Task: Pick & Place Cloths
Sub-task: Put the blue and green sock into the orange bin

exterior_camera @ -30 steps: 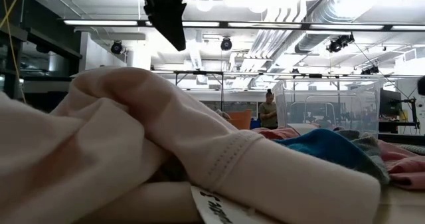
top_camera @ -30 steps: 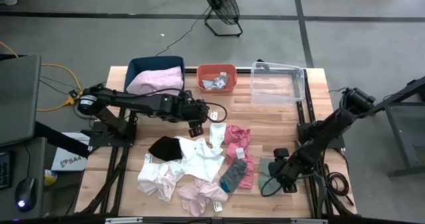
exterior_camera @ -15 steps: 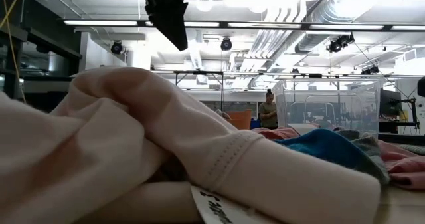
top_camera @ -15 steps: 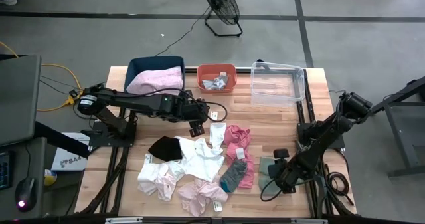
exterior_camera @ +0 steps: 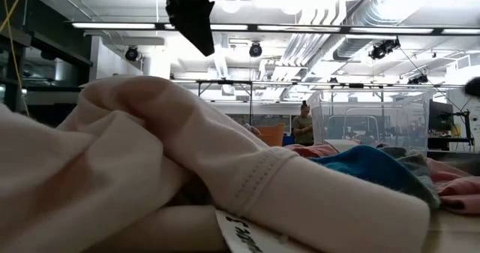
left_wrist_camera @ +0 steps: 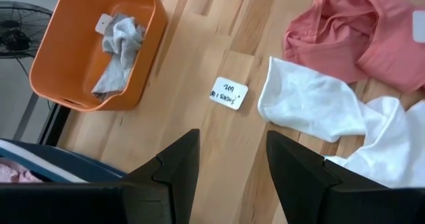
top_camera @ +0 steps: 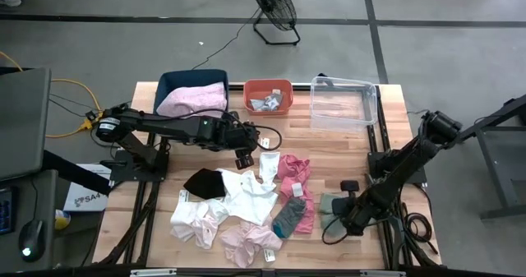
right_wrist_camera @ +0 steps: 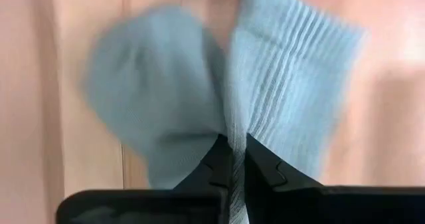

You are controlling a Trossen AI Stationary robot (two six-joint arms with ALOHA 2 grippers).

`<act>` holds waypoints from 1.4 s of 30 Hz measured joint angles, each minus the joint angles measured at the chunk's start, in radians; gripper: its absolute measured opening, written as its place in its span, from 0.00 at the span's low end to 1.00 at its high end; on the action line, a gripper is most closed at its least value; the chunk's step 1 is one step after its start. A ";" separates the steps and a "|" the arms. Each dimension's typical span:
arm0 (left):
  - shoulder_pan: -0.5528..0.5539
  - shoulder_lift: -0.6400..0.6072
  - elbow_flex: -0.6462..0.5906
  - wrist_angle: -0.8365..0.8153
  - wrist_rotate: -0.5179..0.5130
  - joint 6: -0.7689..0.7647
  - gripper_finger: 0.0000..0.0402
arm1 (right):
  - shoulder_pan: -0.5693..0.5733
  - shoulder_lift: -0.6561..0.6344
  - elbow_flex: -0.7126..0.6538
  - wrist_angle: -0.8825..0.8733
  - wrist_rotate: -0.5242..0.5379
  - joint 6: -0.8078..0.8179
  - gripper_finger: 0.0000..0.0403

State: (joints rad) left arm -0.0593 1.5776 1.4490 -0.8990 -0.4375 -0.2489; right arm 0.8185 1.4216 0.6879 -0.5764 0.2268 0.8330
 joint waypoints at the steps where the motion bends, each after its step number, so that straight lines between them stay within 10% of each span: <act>1: 0.000 0.000 0.000 0.010 0.000 0.001 0.42 | -0.005 -0.024 0.006 0.009 0.051 -0.007 0.02; 16: 0.000 0.002 0.000 0.237 0.000 0.102 0.42 | -0.242 -0.224 0.009 0.016 0.504 -0.033 0.01; 42: 0.024 0.042 -0.164 0.647 0.065 0.217 0.42 | -0.622 -0.287 0.012 0.371 0.531 -0.340 0.01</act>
State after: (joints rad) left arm -0.0356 1.6196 1.2851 -0.2520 -0.3720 -0.0317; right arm 0.1966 1.1349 0.6998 -0.2057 0.7574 0.4929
